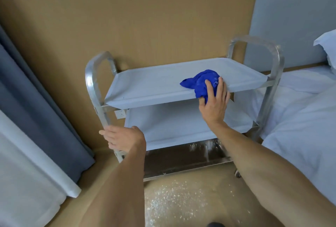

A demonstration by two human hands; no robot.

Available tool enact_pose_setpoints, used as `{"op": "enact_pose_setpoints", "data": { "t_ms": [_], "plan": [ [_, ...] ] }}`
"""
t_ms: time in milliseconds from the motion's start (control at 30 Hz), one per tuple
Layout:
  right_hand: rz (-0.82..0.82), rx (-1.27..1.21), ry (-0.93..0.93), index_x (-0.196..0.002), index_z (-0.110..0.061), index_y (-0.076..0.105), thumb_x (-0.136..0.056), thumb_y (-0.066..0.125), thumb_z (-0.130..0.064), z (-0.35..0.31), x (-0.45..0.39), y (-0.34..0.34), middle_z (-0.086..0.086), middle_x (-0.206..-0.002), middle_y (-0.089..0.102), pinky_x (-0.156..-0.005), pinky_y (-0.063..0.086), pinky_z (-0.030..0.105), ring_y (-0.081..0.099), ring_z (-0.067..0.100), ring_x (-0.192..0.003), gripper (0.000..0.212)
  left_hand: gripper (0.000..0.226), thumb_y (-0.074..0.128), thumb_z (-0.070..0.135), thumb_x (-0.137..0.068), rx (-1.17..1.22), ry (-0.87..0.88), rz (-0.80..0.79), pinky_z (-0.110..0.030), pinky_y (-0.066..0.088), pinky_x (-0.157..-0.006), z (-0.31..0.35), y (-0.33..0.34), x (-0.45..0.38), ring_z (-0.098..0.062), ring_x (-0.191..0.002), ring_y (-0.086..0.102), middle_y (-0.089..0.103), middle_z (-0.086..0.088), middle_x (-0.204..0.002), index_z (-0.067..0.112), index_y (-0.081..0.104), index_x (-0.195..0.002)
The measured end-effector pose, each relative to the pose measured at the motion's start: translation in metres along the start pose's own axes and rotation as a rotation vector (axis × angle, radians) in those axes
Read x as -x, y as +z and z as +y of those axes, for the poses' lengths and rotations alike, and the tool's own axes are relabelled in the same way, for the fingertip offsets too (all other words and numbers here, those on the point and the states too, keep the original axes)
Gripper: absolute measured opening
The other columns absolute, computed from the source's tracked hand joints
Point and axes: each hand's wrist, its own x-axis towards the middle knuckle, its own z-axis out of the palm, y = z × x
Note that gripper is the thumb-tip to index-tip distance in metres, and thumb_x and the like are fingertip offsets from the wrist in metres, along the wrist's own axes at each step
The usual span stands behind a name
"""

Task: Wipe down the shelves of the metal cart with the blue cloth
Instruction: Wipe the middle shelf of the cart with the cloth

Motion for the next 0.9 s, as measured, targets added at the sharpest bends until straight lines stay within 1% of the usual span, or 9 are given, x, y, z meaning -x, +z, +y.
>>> {"op": "enact_pose_setpoints", "data": {
  "t_ms": [100,167,267,333,433,533,667,767,900],
  "plan": [
    [-0.004,-0.021,-0.055,-0.151,-0.023,0.037,-0.091,0.057,-0.028,-0.026,0.012,0.012,0.025,-0.161,0.013,-0.117,0.024,0.058,0.015,0.045,-0.147,0.064,0.080,0.060,0.018,-0.091,-0.011,-0.046,-0.017,-0.043,0.025,-0.113,-0.018,-0.002,-0.029,-0.030,-0.143,0.023,0.014,-0.014,-0.160,0.003,0.011,-0.153],
    [-0.006,-0.018,-0.166,-0.151,-0.025,0.037,-0.091,0.063,-0.025,-0.065,0.028,0.030,0.028,-0.160,0.014,-0.117,0.025,0.058,0.014,0.047,-0.147,0.066,0.076,0.061,0.015,-0.089,-0.011,0.020,-0.023,-0.044,0.031,-0.109,-0.024,0.001,-0.041,-0.030,-0.137,0.030,0.025,-0.012,-0.155,0.005,0.018,-0.150],
    [0.005,-0.035,-0.269,-0.146,-0.028,0.046,-0.090,0.066,-0.018,-0.140,0.047,0.062,0.027,-0.157,0.024,-0.115,0.028,0.056,0.023,0.047,-0.144,0.061,0.064,0.062,0.002,-0.080,0.045,0.166,-0.049,-0.045,0.047,-0.096,-0.037,0.004,-0.061,-0.029,-0.112,0.053,0.051,-0.007,-0.133,0.016,0.034,-0.135],
    [-0.005,-0.052,-0.320,-0.145,-0.030,0.047,-0.089,0.067,-0.017,-0.187,0.059,0.077,0.025,-0.156,0.028,-0.113,0.029,0.057,0.026,0.046,-0.143,0.061,0.063,0.060,-0.001,-0.075,0.069,0.228,-0.065,-0.044,0.054,-0.083,-0.049,0.000,-0.072,-0.027,-0.094,0.061,0.057,-0.001,-0.125,0.021,0.035,-0.129],
    [-0.065,-0.069,-0.421,-0.145,-0.032,0.047,-0.088,0.069,-0.028,-0.244,0.071,0.088,0.025,-0.156,0.030,-0.110,0.030,0.057,0.028,0.046,-0.142,0.061,0.085,0.057,0.008,-0.078,-0.110,0.314,-0.122,-0.043,0.051,-0.079,-0.068,-0.004,-0.078,-0.028,-0.091,0.062,0.051,-0.002,-0.130,0.025,0.015,-0.150],
    [-0.134,-0.106,-0.462,-0.142,-0.032,0.050,-0.089,0.056,-0.030,-0.287,0.076,0.089,0.023,-0.155,0.032,-0.105,0.033,0.057,0.031,0.046,-0.140,0.054,0.096,0.058,0.016,-0.082,-0.205,0.356,-0.174,-0.041,0.050,-0.080,-0.080,-0.004,-0.079,-0.028,-0.093,0.061,0.047,-0.007,-0.131,0.028,-0.004,-0.154],
    [-0.213,-0.184,-0.413,-0.135,-0.029,0.056,-0.084,0.038,-0.037,-0.298,0.073,0.082,0.021,-0.153,0.038,-0.102,0.036,0.057,0.035,0.045,-0.139,0.055,0.102,0.058,0.022,-0.085,-0.238,0.339,-0.220,-0.038,0.050,-0.074,-0.082,-0.002,-0.080,-0.028,-0.090,0.062,0.044,-0.010,-0.133,0.029,-0.019,-0.151],
    [-0.207,-0.272,-0.420,-0.130,-0.028,0.061,-0.081,0.057,-0.017,-0.283,0.070,0.082,0.017,-0.153,0.038,-0.105,0.037,0.056,0.035,0.043,-0.139,0.051,0.103,0.054,0.017,-0.086,-0.260,0.322,-0.233,-0.035,0.045,-0.064,-0.081,-0.003,-0.079,-0.028,-0.082,0.061,0.044,-0.012,-0.127,0.035,-0.027,-0.147],
    [-0.168,-0.371,-0.393,-0.131,-0.025,0.062,-0.073,0.069,0.003,-0.240,0.069,0.073,0.018,-0.154,0.036,-0.110,0.037,0.054,0.034,0.041,-0.140,0.065,0.102,0.052,0.014,-0.087,-0.285,0.338,-0.246,-0.040,0.050,-0.069,-0.087,-0.004,-0.076,-0.029,-0.081,0.059,0.046,-0.013,-0.118,0.038,-0.027,-0.146]
  ]
}}
